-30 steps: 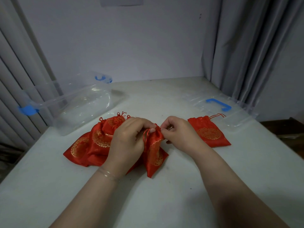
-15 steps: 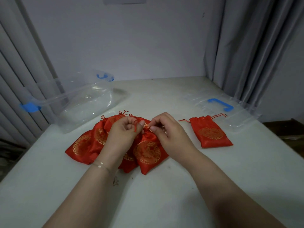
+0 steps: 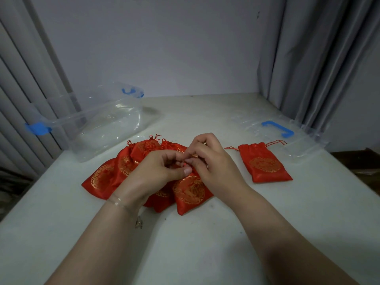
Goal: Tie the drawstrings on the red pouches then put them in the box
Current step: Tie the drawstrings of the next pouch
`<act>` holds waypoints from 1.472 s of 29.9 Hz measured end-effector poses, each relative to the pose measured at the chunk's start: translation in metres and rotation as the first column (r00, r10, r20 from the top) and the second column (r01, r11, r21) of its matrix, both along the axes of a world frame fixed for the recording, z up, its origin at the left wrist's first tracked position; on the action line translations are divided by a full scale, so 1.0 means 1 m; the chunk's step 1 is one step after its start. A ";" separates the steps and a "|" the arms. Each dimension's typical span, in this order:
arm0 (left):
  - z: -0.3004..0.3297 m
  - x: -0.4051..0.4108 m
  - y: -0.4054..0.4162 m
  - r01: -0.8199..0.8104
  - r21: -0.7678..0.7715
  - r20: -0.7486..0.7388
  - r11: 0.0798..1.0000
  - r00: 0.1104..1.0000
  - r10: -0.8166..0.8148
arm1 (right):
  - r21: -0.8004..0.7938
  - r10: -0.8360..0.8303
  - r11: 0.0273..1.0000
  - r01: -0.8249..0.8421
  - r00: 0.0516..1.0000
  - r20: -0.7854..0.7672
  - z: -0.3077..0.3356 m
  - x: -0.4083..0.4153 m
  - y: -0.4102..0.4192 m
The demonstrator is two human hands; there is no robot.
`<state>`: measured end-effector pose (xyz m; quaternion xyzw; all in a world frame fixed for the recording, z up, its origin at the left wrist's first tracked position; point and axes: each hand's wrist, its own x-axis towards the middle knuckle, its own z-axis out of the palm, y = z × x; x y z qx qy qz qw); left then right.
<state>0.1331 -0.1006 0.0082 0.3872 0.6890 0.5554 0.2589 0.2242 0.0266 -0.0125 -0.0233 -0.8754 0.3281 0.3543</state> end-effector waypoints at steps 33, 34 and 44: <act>0.005 0.002 -0.001 -0.144 0.135 -0.027 0.980 0.989 0.149 | -0.552 0.068 0.832 0.059 0.976 0.207 0.008 0.004 0.013; 0.006 0.002 -0.001 -0.148 0.139 -0.022 0.979 0.988 0.153 | -0.537 0.093 0.843 0.043 0.970 0.223 0.008 0.004 0.013; 0.003 0.001 0.001 -0.231 0.135 0.012 0.964 0.973 0.232 | -0.138 -0.112 0.977 0.163 0.941 0.319 0.017 0.013 0.013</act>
